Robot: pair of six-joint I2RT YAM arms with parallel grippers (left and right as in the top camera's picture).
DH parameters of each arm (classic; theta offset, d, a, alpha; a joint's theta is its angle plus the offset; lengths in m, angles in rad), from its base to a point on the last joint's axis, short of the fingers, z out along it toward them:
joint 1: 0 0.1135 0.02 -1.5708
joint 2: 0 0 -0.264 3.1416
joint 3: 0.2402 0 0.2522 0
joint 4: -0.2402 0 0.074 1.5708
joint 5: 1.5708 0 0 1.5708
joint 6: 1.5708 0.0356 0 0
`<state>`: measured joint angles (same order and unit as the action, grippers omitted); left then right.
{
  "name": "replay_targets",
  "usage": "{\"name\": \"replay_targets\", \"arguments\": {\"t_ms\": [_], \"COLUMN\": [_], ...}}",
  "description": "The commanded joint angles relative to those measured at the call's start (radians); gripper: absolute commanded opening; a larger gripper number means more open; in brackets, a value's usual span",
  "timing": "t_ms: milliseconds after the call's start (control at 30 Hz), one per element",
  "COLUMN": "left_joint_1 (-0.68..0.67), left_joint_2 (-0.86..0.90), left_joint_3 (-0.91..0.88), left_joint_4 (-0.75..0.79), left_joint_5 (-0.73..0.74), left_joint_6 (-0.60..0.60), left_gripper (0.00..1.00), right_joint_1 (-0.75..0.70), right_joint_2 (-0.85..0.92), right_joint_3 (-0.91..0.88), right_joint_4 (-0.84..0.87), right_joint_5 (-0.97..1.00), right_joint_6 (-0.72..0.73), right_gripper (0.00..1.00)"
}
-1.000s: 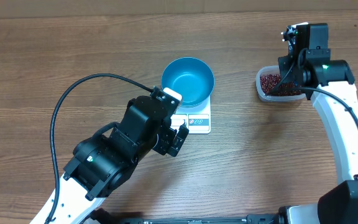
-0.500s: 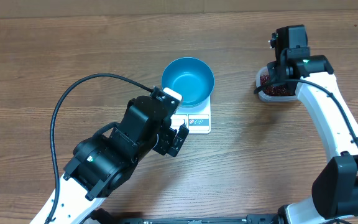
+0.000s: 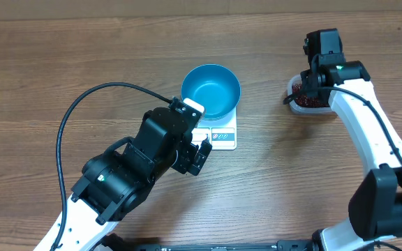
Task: Scoop item into bowl and weigh 150g on scale
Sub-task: 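Push the blue scoop through the red beans with the right gripper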
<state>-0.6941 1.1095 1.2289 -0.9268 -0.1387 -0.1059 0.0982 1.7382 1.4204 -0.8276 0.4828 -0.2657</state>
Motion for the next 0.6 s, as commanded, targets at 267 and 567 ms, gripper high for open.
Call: {"name": "replay_targets", "arguments": {"t_ms": [267, 567], "left_joint_1": [0.002, 0.002], "left_joint_2": [0.003, 0.003], "left_joint_3": [-0.012, -0.012], "left_joint_4": [0.003, 0.003], "left_joint_5": [0.012, 0.012], "left_joint_6": [-0.014, -0.014], "left_gripper": [0.99, 1.00], "right_joint_1": [-0.001, -0.001], "right_joint_2": [0.058, 0.058], "right_joint_3": [0.026, 0.026], "right_joint_4": [0.010, 0.008], "right_joint_5": [0.021, -0.047], "right_joint_6": [0.030, 0.031], "right_gripper": [0.04, 0.04]}}
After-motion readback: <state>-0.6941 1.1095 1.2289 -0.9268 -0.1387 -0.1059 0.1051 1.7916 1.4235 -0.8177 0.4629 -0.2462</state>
